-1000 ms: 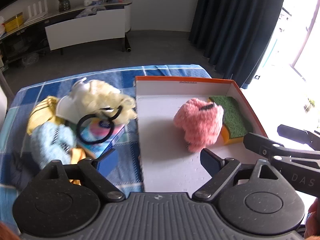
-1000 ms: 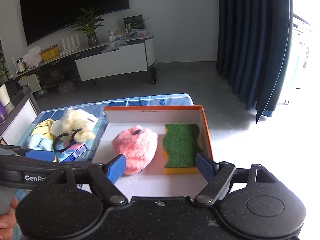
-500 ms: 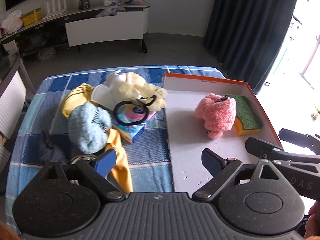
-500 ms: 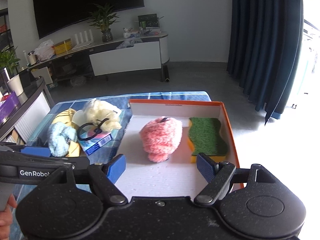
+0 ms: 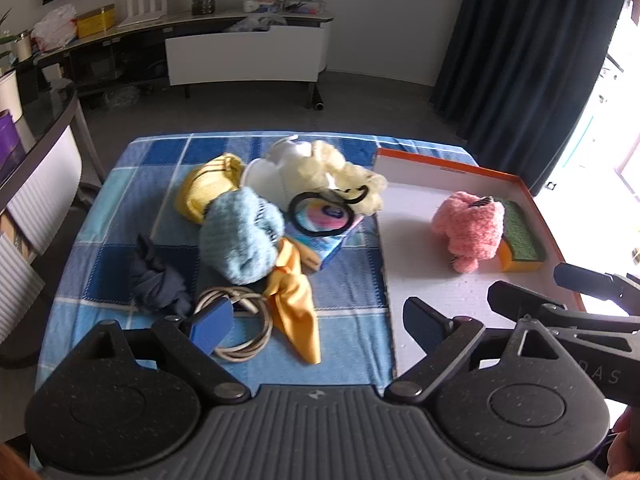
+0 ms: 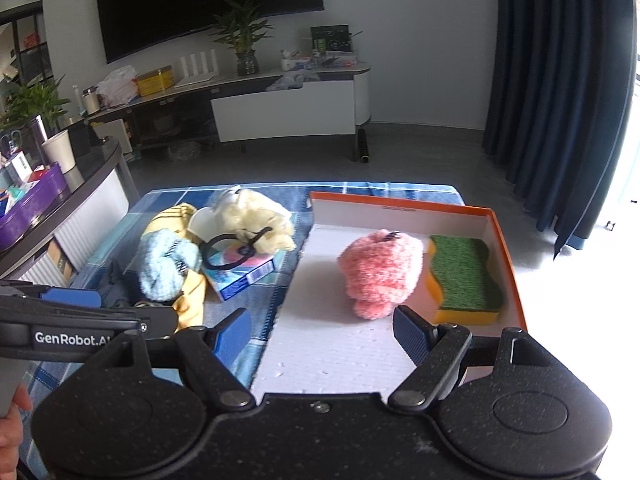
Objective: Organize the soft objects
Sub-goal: 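Withdraw both tools from the box back over the tablecloth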
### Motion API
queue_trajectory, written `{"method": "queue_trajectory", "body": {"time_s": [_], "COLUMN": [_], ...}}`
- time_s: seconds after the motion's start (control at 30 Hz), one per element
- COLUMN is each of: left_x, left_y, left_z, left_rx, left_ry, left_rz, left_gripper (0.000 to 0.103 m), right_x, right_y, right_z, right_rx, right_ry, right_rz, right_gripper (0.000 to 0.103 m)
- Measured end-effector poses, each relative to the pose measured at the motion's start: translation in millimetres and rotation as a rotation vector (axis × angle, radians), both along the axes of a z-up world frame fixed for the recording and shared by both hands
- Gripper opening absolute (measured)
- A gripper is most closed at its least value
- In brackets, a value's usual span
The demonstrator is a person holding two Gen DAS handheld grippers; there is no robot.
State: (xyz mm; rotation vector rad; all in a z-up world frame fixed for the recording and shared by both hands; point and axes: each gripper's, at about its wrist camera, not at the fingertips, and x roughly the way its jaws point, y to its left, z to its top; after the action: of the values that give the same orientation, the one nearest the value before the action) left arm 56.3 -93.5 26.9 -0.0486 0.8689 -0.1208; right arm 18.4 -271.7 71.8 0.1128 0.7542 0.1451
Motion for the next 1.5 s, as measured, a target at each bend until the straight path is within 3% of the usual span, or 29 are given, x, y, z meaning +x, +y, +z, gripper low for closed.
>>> {"method": "queue_trajectory", "body": {"time_s": [1.0, 1.5], "left_x": [-24, -10], "left_y": [79, 90], "left_z": [-20, -57], "left_rx": [-0.045, -0.049], "left_ry": [0.033, 0.079], "left_rz": [0.102, 0.124], "left_gripper": [0.095, 0.098], "right_x": [1, 0], "right_y": [72, 62], "right_z": [-19, -34], "right_rx": [0.021, 0.049], "right_ry": [0.052, 0.088], "right_rz": [0.156, 0.13], "right_gripper": [0.092, 0.092]}}
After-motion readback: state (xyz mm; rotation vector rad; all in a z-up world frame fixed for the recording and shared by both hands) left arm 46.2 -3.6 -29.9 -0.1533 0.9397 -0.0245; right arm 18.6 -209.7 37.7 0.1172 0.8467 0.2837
